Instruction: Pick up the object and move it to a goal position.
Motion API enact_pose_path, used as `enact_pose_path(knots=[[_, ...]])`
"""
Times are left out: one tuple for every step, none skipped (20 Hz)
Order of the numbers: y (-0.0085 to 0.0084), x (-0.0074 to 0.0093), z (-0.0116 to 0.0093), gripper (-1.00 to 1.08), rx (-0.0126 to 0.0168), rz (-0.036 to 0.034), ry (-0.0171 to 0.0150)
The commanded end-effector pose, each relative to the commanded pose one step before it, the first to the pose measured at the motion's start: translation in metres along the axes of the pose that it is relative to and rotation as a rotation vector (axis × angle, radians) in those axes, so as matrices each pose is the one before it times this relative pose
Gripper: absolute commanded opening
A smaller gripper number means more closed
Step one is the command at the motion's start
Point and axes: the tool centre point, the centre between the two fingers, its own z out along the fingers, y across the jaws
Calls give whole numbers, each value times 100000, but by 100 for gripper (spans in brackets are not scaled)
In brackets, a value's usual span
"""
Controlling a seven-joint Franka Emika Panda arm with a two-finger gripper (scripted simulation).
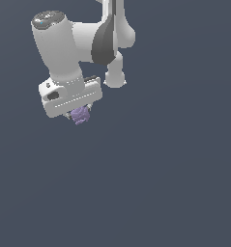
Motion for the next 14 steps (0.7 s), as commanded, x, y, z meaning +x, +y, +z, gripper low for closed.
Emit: enact_pose_path(knots=[[746, -586, -2758, -100, 91, -39, -45], [314, -208, -1069, -100, 0, 0, 0], [314, -206, -1062, -100, 0, 0, 0], [314, -203, -1054, -100, 0, 0, 0], [314, -200, -1046, -100, 0, 0, 0], [314, -197, -1038, -100, 0, 0, 0], [315, -194, -1030, -100, 0, 0, 0], [315, -190, -1022, -100, 0, 0, 0], [321, -173, -990, -100, 9, 6, -48], [316, -183, -1004, -100, 0, 0, 0], [311, -176, -978, -100, 0, 0, 0], [300, -166, -934, -100, 0, 0, 0], [290, -156, -891, -100, 0, 0, 0], [271, -136, -833, -100, -24, 14, -40]])
